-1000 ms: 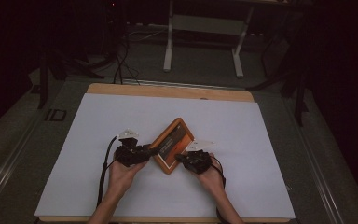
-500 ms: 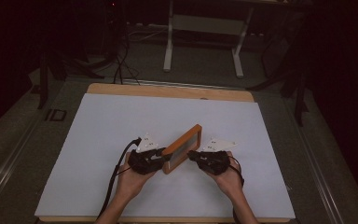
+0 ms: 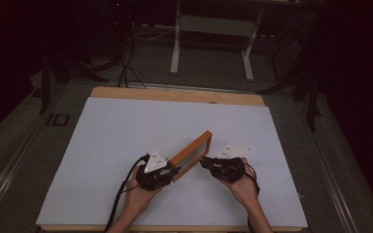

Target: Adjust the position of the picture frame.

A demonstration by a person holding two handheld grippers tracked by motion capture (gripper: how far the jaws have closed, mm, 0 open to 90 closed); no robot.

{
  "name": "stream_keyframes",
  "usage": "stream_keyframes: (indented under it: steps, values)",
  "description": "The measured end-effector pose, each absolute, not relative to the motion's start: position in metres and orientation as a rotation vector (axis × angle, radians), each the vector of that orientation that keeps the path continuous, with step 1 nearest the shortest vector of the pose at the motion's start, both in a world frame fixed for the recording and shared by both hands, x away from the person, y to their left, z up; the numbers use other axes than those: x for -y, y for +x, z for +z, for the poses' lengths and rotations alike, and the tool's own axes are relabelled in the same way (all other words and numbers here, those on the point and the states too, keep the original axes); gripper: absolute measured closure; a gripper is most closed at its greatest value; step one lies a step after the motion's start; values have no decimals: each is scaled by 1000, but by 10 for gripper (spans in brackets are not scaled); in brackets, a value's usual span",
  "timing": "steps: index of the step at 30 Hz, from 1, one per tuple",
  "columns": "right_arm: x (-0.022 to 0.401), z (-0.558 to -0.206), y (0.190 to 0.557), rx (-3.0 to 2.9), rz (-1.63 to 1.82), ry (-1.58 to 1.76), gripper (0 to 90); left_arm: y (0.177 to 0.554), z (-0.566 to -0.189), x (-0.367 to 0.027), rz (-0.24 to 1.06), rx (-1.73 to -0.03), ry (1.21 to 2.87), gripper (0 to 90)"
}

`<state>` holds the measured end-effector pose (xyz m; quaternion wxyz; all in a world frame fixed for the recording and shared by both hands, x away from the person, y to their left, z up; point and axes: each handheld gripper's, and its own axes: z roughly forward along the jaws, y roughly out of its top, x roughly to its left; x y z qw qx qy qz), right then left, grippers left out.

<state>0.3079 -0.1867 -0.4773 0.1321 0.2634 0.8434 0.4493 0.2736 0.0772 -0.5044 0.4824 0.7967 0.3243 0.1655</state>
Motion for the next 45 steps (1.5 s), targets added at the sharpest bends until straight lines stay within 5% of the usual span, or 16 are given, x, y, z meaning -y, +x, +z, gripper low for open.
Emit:
stream_keyframes:
  steps: [7,15,31,38,45]
  values:
    - [188,-473,308,-2447,1307,734,785,283,-493,-82,395,-740,1999,703]
    - [193,-459,307,-2415,1325,710,711,306,-450,-101,240,-659,2021,707]
    - [181,-433,325,-2468,1514,649,375,329,-408,-103,29,-392,2137,704]
    - [170,-433,329,-2558,1467,562,442,331,-406,-97,48,-348,2125,702]
    - [179,-433,324,-2537,1440,525,615,337,-414,-99,55,-404,2046,643]
